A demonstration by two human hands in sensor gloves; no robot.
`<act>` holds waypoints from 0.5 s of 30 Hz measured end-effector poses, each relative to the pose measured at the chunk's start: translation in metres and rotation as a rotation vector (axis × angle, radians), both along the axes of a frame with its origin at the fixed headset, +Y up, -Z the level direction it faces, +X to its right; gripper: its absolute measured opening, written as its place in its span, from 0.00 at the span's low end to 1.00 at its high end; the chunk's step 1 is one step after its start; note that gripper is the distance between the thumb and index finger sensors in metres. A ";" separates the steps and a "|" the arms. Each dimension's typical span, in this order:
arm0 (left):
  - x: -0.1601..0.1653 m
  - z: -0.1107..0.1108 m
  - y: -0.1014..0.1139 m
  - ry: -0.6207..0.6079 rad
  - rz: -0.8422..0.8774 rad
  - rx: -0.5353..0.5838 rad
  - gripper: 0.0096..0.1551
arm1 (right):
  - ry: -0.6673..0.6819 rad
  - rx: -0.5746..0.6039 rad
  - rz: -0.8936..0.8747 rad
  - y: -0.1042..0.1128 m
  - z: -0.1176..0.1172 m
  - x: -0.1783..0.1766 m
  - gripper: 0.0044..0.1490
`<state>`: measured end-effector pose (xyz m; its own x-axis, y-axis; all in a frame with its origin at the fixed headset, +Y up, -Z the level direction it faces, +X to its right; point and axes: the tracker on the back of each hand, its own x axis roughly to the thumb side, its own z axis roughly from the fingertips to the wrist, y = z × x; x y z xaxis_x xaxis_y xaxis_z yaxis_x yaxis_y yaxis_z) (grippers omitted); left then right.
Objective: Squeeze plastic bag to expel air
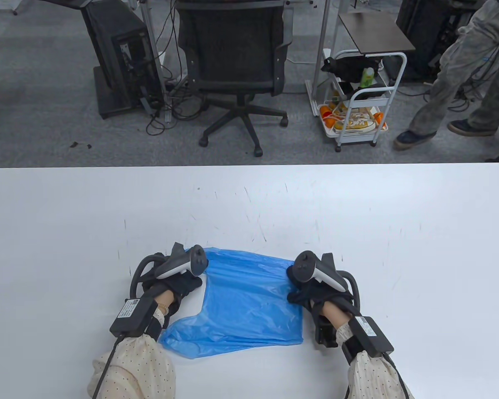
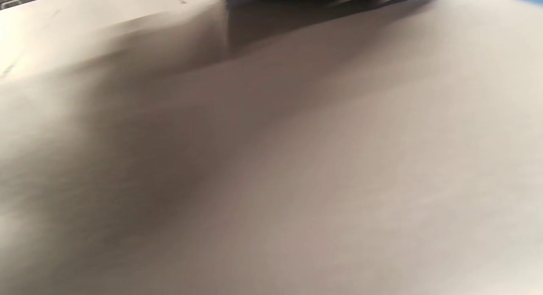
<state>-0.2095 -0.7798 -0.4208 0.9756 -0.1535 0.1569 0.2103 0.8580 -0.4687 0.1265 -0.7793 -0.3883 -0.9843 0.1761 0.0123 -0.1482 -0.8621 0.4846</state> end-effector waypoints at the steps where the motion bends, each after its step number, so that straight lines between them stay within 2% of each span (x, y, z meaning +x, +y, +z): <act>1: -0.005 0.000 0.000 0.008 -0.010 0.000 0.35 | -0.002 0.000 -0.004 0.000 0.000 0.000 0.45; 7: -0.021 0.002 -0.002 0.068 0.037 -0.019 0.35 | -0.004 0.001 -0.011 -0.001 0.000 0.001 0.45; 11: -0.007 0.002 0.007 0.073 0.071 -0.002 0.37 | 0.000 0.001 0.002 0.000 0.000 0.000 0.45; 15: 0.028 0.004 0.023 -0.033 0.117 0.071 0.42 | 0.004 0.005 0.008 0.000 0.000 0.000 0.45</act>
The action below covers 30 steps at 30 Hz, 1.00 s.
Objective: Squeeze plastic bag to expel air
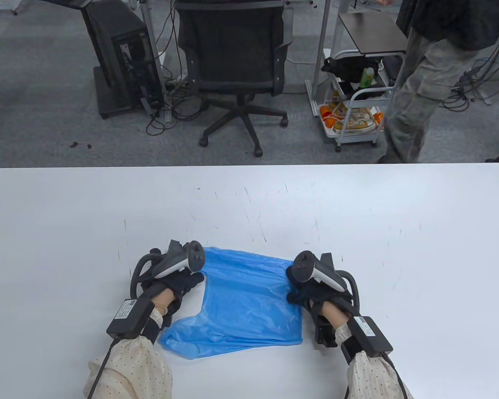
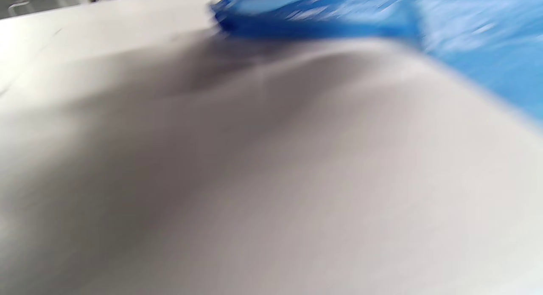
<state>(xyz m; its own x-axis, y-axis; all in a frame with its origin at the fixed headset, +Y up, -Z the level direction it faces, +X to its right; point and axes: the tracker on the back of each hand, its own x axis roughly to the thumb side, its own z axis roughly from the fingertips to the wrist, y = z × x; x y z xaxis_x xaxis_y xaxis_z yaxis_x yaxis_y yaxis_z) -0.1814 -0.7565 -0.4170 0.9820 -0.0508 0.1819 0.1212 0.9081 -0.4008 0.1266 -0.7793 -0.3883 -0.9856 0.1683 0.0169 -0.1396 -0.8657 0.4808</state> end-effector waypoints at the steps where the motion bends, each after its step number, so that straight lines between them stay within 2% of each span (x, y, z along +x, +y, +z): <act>1: 0.009 0.001 0.002 -0.022 0.019 0.004 0.42 | 0.002 0.003 0.000 0.000 0.000 0.000 0.45; 4: 0.042 0.003 0.004 -0.114 0.040 -0.005 0.42 | 0.003 0.004 -0.003 0.000 0.000 0.000 0.45; 7: 0.069 0.003 -0.006 -0.176 0.046 -0.051 0.41 | 0.003 0.004 -0.003 -0.001 0.000 0.000 0.45; 11: 0.081 0.001 -0.024 -0.191 0.008 -0.102 0.40 | 0.004 0.002 0.001 -0.001 0.000 0.000 0.45; 13: 0.074 -0.001 -0.031 -0.182 -0.017 -0.113 0.39 | 0.005 0.000 0.000 -0.001 0.001 0.000 0.45; 16: 0.063 -0.002 -0.029 -0.160 -0.002 -0.108 0.37 | 0.006 0.001 -0.005 -0.001 0.001 0.000 0.45; 20: 0.047 -0.004 -0.026 -0.142 -0.074 -0.093 0.37 | 0.002 0.002 -0.011 -0.002 0.001 0.000 0.45; 30: -0.008 -0.009 -0.028 0.007 -0.062 -0.121 0.38 | 0.000 -0.005 -0.002 -0.001 0.002 0.001 0.44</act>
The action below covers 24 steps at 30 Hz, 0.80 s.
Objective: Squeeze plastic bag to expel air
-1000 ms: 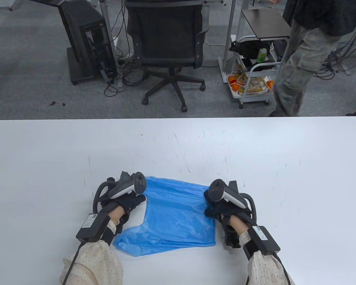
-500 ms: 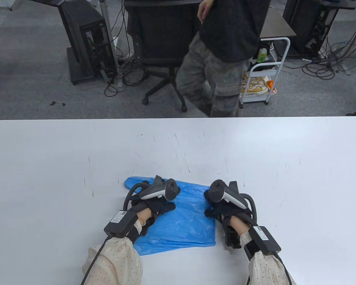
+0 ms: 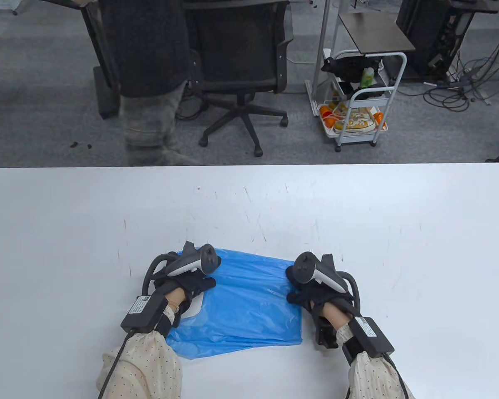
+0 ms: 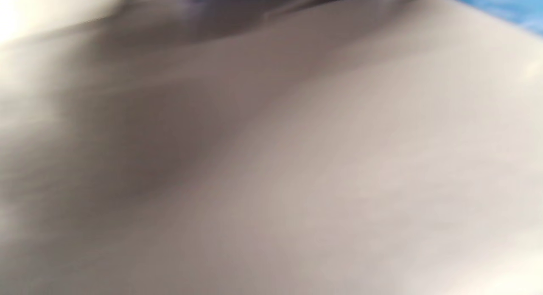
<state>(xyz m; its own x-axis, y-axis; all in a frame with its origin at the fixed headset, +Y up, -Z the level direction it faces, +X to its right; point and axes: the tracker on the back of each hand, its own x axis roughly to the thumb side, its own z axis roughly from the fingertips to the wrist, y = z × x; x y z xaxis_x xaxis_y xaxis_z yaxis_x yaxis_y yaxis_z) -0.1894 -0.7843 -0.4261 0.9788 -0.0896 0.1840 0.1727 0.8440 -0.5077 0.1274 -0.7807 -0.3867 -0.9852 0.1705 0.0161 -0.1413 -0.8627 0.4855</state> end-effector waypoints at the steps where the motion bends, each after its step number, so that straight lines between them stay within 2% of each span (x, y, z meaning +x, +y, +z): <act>1: -0.006 0.000 0.000 0.014 0.002 -0.003 0.38 | 0.000 -0.001 0.001 0.000 0.000 0.000 0.44; 14: -0.026 0.003 0.000 0.078 0.006 0.020 0.38 | -0.009 -0.020 0.026 0.003 -0.004 -0.003 0.42; 18: -0.020 0.005 0.004 0.119 0.059 0.016 0.40 | -0.053 -0.046 -0.043 0.008 -0.008 -0.005 0.41; 21: -0.012 0.013 0.019 0.088 0.039 0.121 0.42 | -0.045 0.014 -0.035 0.019 -0.005 -0.008 0.43; 24: -0.006 0.025 0.039 0.073 0.039 0.267 0.43 | -0.024 0.140 -0.007 0.033 0.003 -0.012 0.45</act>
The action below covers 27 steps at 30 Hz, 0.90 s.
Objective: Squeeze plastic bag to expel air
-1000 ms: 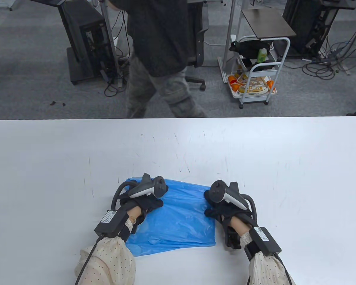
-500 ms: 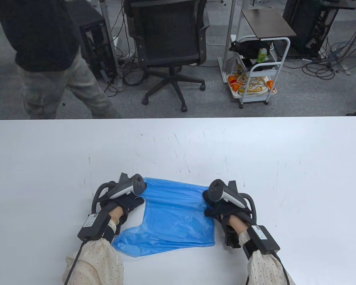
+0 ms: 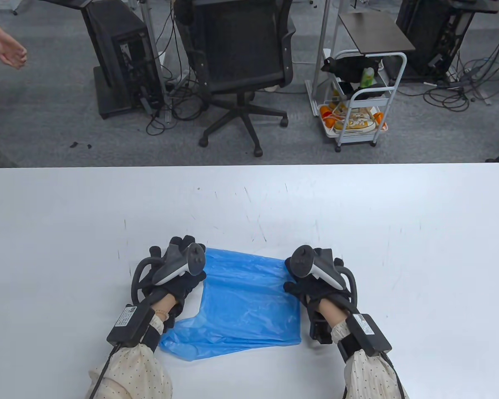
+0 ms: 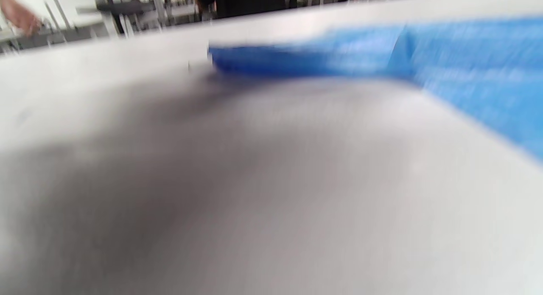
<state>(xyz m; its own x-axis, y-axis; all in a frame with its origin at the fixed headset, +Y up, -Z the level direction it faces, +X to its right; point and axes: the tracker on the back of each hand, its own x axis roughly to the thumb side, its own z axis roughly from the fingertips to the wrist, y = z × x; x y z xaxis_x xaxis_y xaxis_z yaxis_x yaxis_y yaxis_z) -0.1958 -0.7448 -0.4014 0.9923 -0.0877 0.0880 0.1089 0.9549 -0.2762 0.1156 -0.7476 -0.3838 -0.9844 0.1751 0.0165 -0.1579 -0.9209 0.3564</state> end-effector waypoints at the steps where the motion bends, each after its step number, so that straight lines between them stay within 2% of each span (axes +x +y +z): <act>1: 0.002 0.006 0.008 -0.002 0.006 0.050 0.43 | 0.003 0.032 0.022 0.005 0.004 -0.002 0.45; 6: 0.008 0.047 0.042 -0.043 0.053 0.244 0.43 | -0.006 0.235 0.067 0.027 0.032 -0.008 0.45; 10: 0.008 0.080 0.051 -0.076 0.088 0.334 0.44 | -0.003 0.405 0.103 0.040 0.066 -0.012 0.46; 13: 0.006 0.104 0.047 -0.082 0.112 0.393 0.44 | 0.004 0.475 0.102 0.043 0.088 -0.014 0.46; 18: -0.002 0.131 0.032 -0.091 0.132 0.426 0.44 | 0.029 0.501 0.086 0.036 0.114 -0.015 0.45; 27: -0.021 0.137 0.016 -0.064 0.137 0.361 0.44 | 0.045 0.534 0.110 0.020 0.129 -0.010 0.45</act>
<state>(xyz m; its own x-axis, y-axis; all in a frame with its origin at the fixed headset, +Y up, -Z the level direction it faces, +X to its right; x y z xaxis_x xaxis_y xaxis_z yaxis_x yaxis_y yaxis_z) -0.2171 -0.7293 -0.2647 0.9904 0.0086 0.1382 -0.0202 0.9963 0.0834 0.1059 -0.7275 -0.2549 -0.9927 0.0272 0.1174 -0.0461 -0.9858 -0.1613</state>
